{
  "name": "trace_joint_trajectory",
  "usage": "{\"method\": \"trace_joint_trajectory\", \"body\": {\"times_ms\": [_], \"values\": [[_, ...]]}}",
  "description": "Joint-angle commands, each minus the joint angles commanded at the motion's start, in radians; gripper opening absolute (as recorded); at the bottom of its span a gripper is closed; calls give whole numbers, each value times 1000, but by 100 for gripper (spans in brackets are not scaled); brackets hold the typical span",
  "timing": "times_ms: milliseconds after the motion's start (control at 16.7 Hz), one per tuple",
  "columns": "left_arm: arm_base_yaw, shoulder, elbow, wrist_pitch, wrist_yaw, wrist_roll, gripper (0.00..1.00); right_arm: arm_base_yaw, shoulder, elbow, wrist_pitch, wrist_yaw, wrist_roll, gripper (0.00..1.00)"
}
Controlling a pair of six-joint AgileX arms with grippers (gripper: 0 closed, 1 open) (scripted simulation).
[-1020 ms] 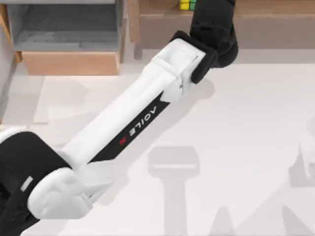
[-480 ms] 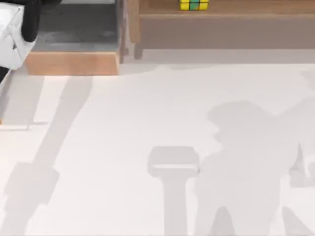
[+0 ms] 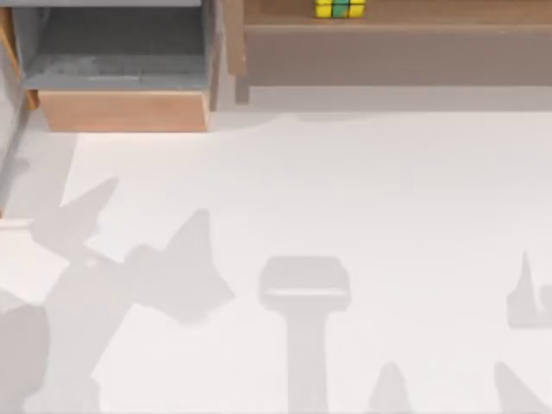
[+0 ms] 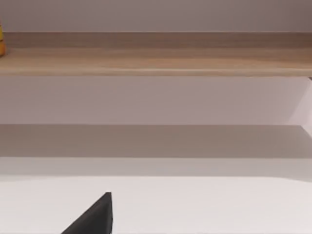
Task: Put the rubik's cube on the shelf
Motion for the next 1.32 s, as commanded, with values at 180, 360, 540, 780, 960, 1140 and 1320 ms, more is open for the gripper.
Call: {"method": "trace_joint_trajectory", "body": {"times_ms": [180, 360, 540, 780, 960, 1140, 1320], "values": [[165, -56, 162, -24, -127, 38, 100, 0, 0, 0, 0, 0, 0, 100], [240, -149, 248, -9, -217, 33, 100, 0, 0, 0, 0, 0, 0, 100], [242, -190, 263, 8, -248, 24, 100, 0, 0, 0, 0, 0, 0, 100], [240, -188, 261, 8, -246, 25, 100, 0, 0, 0, 0, 0, 0, 100], [219, -202, 232, 28, -224, 25, 100, 0, 0, 0, 0, 0, 0, 100], [186, -222, 185, 55, -191, 26, 100, 0, 0, 0, 0, 0, 0, 100], [183, -224, 182, 58, -189, 26, 100, 0, 0, 0, 0, 0, 0, 100]]}}
